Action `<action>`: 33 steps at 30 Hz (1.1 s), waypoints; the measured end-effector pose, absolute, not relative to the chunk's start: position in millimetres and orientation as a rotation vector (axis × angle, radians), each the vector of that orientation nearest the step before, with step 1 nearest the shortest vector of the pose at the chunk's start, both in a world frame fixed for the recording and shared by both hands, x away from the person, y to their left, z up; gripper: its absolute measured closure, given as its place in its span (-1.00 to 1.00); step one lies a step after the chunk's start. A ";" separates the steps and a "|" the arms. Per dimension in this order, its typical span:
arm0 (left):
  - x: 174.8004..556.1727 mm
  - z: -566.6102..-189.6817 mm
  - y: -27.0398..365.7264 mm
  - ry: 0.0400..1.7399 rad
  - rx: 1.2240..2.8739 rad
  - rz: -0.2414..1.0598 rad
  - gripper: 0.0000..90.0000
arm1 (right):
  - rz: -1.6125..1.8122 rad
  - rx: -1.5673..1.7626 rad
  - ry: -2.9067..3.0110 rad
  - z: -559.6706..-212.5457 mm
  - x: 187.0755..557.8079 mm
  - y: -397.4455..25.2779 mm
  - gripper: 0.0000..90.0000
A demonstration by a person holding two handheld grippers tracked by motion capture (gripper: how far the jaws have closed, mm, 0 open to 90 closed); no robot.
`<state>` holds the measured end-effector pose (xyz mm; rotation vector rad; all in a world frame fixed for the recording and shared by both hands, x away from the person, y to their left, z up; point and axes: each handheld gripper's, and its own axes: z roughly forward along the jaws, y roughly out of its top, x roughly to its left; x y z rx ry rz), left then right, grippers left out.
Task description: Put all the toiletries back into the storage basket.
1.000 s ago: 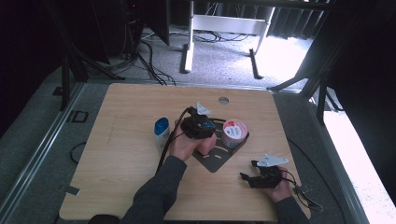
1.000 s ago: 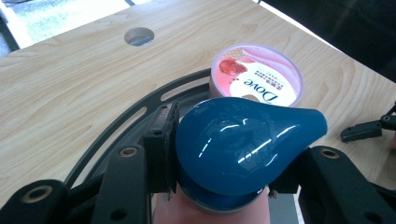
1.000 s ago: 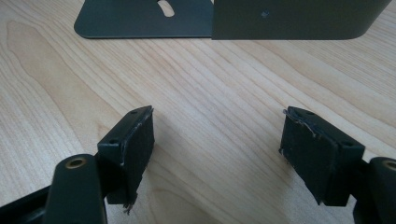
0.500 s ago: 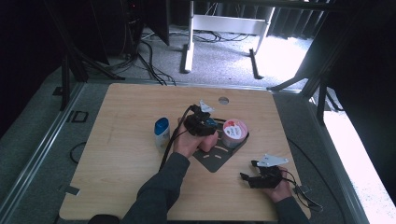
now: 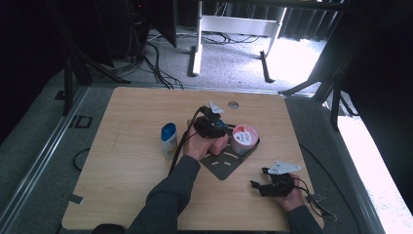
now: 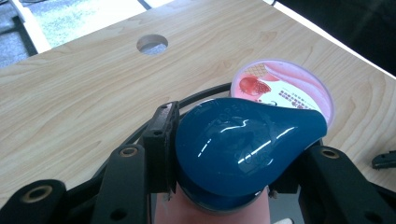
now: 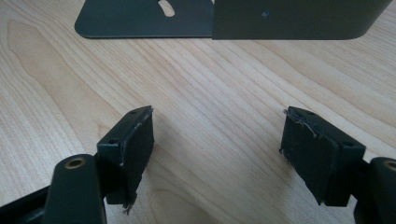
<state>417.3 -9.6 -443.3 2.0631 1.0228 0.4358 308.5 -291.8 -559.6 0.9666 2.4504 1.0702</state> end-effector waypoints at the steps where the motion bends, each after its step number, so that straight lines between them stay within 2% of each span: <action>1: 418.2 -443.2 -10.1 1.024 2.064 0.437 0.17 | 1.070 0.967 2.451 -559.6 308.5 -291.8 -0.44; 33: 446.0 -450.3 -19.6 1.095 2.022 0.460 0.17 | 1.070 0.967 2.452 -559.6 308.4 -291.7 -0.44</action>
